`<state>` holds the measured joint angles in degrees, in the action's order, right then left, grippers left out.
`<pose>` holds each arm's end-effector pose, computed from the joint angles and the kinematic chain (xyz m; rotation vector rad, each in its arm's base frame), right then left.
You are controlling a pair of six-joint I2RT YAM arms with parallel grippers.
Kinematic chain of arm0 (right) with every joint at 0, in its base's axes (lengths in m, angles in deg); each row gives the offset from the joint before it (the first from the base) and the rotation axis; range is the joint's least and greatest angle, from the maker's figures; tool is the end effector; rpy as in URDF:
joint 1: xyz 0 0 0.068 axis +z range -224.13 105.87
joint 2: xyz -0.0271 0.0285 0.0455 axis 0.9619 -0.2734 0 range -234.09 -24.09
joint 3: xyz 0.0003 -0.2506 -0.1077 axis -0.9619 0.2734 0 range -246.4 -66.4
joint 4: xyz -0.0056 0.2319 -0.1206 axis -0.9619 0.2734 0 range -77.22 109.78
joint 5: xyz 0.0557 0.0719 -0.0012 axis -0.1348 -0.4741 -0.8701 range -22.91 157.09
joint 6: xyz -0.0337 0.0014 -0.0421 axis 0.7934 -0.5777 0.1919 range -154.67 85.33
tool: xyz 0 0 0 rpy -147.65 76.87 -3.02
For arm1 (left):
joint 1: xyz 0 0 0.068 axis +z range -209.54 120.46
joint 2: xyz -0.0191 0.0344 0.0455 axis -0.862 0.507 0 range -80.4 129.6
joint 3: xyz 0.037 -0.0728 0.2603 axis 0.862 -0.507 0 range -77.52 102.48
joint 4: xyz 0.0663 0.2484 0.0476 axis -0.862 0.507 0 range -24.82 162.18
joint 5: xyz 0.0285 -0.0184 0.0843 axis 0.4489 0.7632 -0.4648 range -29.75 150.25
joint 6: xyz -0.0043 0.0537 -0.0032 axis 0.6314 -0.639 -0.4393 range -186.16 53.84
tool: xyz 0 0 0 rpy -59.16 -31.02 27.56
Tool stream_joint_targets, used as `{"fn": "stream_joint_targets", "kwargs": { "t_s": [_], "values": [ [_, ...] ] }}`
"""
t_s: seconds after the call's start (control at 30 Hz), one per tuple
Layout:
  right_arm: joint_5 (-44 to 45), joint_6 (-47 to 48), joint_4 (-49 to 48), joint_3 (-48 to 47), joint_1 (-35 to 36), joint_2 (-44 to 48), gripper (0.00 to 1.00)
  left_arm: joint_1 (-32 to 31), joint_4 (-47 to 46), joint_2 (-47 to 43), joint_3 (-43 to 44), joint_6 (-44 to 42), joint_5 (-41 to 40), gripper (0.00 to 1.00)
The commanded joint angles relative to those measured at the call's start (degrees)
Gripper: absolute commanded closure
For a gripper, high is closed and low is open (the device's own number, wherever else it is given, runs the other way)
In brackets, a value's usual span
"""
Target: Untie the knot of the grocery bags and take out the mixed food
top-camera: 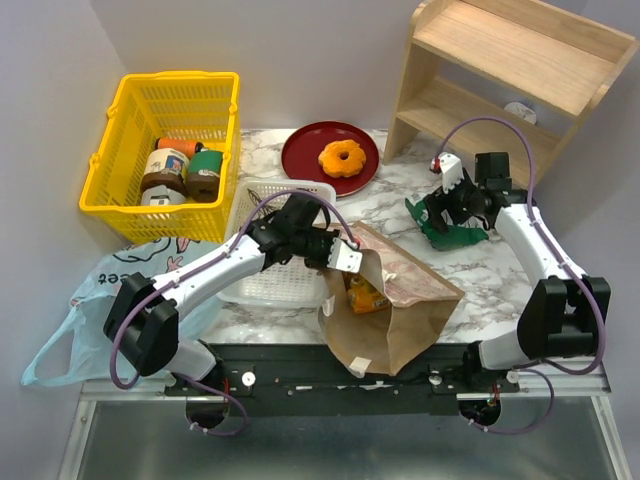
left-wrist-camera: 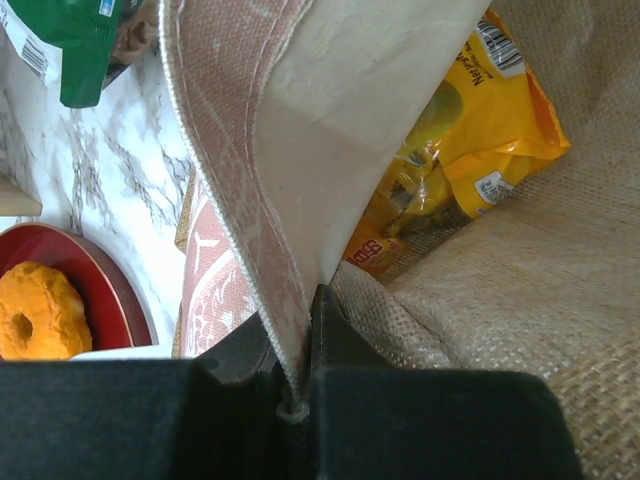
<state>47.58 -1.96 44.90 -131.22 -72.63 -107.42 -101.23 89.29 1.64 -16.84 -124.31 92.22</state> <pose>0.3086 0.0199 0.2716 -0.8432 2.2403 0.1657 0.2163 -0.2179 0.2672 1.8947 1.2488 -0.5070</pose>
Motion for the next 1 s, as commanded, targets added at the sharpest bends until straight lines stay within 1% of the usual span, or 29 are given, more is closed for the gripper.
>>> {"fn": "stream_joint_targets", "kwargs": {
  "t_s": [0.0,0.07,0.1,0.13,0.17,0.2,0.23,0.27,0.37,0.4,0.43,0.5,0.53,0.57,0.6,0.63,0.67,0.73,0.77,0.8,0.83,0.9,0.93,0.97],
  "values": [
    [-7.2,2.4,-1.4,-2.6,0.3,2.3,0.07,0.8,1.5,2.3,0.9,2.5,-5.8,0.99],
    [-7.7,3.8,-2.1,0.4,1.5,5.5,0.07,0.9,1.4,2.7,1.3,3.4,-6.1,0.98],
    [-7.1,6.8,-2.3,1.9,2.2,6.6,0.07,0.9,1.3,2.8,1.5,3.6,-6.2,0.98],
    [-4.7,8.2,-3.8,3.6,4.2,8.8,0.07,0.9,1.2,2.9,1.5,4.1,-6.3,0.98],
    [-3.4,9.6,-4.7,7.3,5.1,9.4,0.05,0.9,1.2,3.2,1.5,4.4,-6.3,0.97],
    [-2.0,11.7,-5.5,8.6,5.8,9.8,0.05,0.9,1.3,3.2,1.9,4.8,-6.3,0.97],
    [1.3,11.9,-7.5,10.0,6.8,9.9,0.04,0.9,1.3,3.4,2.1,5.1,-6.3,0.96],
    [3.1,11.9,-8.5,10.8,7.2,9.3,0.01,0.9,1.3,3.7,2.3,5.5,-6.3,0.96],
    [6.9,12.7,-10.4,12.2,7.6,6.8,0.00,0.9,1.6,4.4,3.4,6.2,-6.5,0.95],
    [9.1,12.2,-12.6,13.9,7.7,6.3,0.00,0.9,1.6,4.5,4.0,6.5,-6.6,0.95],
    [13.4,12.3,-16.8,14.5,8.0,5.9,0.01,0.9,1.6,4.7,4.3,6.7,-6.7,0.94],
    [17.3,12.5,-21.0,15.5,8.0,4.9,0.00,0.9,1.8,5.3,5.1,7.1,-6.6,0.94],
    [21.1,12.6,-25.2,15.9,8.0,4.7,0.01,0.9,1.8,5.4,5.3,7.2,-6.6,0.94],
    [22.0,12.8,-26.7,15.9,8.1,4.4,0.05,0.9,1.9,5.7,5.5,7.3,-6.5,0.94],
    [22.5,13.8,-27.4,15.6,8.1,4.1,0.14,1.0,1.9,5.8,5.8,7.4,-6.6,0.93],
    [22.2,13.8,-27.4,14.1,8.0,3.9,0.27,0.9,1.8,5.9,5.8,7.6,-6.5,0.93],
    [21.9,14.0,-26.7,13.1,8.0,3.8,0.54,1.0,1.6,5.9,5.8,7.7,-6.6,0.93],
    [20.3,14.5,-22.7,10.8,8.1,4.4,0.81,0.9,1.5,6.1,5.8,8.2,-6.6,0.93],
    [19.9,14.8,-21.7,8.9,8.0,5.0,0.97,0.9,1.3,5.9,5.8,8.4,-6.6,0.93],
    [19.9,15.2,-20.7,8.3,8.1,5.8,1.00,0.9,1.0,5.9,5.6,8.8,-6.5,0.93],
    [16.6,15.3,-18.0,7.6,8.1,7.9,1.00,0.9,0.8,5.9,5.6,8.9,-6.5,0.93],
    [13.5,14.9,-14.6,4.7,8.1,10.4,1.00,0.9,0.7,5.5,5.2,9.1,-6.5,0.92],
    [7.7,14.8,-8.7,2.8,8.0,11.5,1.00,0.9,0.5,5.3,5.1,9.3,-6.4,0.92],
    [5.6,14.8,-6.4,1.1,8.0,14.0,1.00,0.9,0.3,5.0,4.9,9.2,-6.6,0.92]
  ]
}}
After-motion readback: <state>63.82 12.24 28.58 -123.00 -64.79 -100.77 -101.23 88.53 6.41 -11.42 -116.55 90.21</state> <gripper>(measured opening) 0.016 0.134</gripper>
